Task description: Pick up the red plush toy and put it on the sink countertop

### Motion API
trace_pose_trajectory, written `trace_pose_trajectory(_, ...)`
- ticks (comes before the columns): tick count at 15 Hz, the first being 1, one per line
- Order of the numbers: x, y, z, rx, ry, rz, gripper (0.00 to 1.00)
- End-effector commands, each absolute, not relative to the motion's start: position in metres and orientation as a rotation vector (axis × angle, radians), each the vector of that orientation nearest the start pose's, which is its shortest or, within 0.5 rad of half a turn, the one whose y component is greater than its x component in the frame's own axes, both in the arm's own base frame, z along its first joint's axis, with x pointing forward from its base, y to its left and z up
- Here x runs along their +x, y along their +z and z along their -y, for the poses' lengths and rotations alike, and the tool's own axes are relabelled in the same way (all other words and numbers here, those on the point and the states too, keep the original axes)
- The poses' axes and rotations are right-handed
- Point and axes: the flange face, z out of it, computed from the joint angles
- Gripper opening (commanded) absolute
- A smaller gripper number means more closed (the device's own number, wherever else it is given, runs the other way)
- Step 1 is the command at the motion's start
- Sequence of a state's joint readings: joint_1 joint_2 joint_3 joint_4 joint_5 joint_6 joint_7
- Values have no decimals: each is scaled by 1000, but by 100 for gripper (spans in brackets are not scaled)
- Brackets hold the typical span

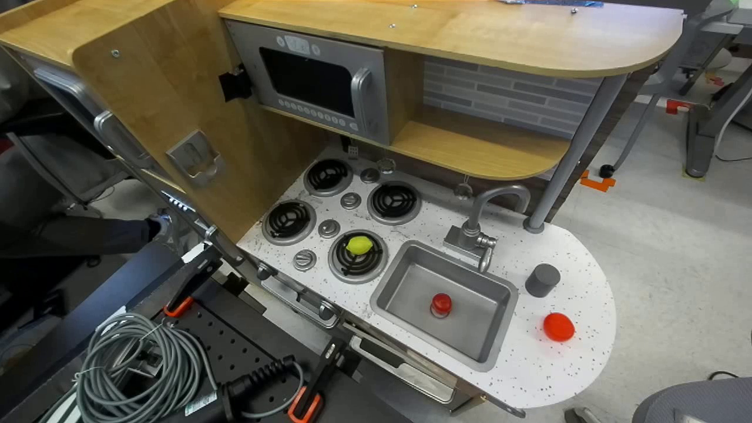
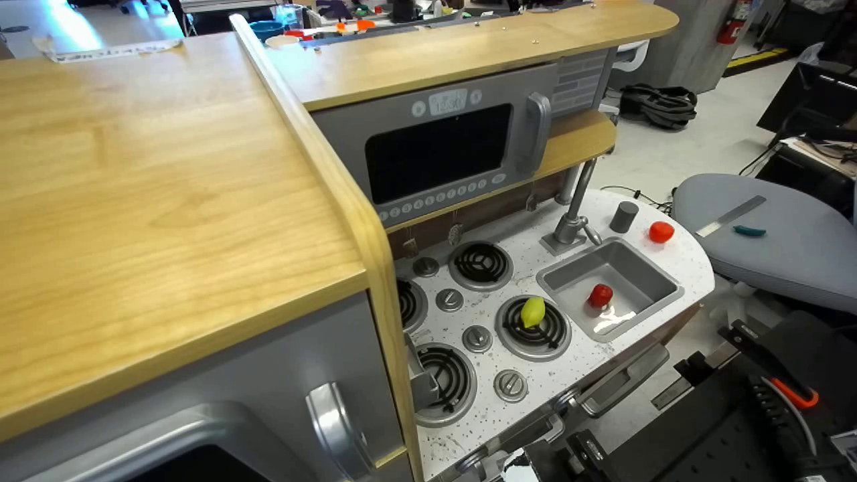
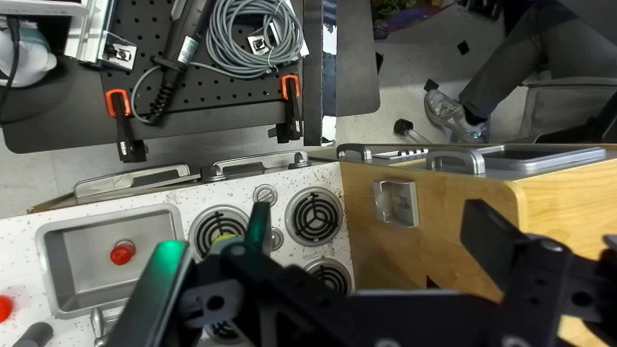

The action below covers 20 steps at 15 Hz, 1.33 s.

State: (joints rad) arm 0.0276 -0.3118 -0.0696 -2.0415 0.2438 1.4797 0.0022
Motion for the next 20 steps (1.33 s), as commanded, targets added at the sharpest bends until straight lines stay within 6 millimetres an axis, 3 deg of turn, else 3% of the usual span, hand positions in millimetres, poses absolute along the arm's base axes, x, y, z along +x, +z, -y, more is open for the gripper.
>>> trace_pose_trajectory(1, 434, 558, -6, -2850, 356, -68, 100)
trace_pose_trajectory(5, 434, 557, -6, -2864, 367, -51, 100)
trace_pose_trajectory(6, 440, 565, 27, -2887, 422, -70, 100)
trace_pose_trajectory(7, 441, 566, 33, -2906, 411, -88, 100)
trace_pose_trajectory(10, 453, 560, 76, -2925, 321, -82, 100)
trace_pose_trajectory(13, 468, 545, 105, -2963, 271, -68, 100)
trace_pose_trajectory(15, 486, 527, 106, -3014, 200, -22, 100)
trace_pose_trajectory(20, 535, 448, 97, -3135, 153, 74, 100)
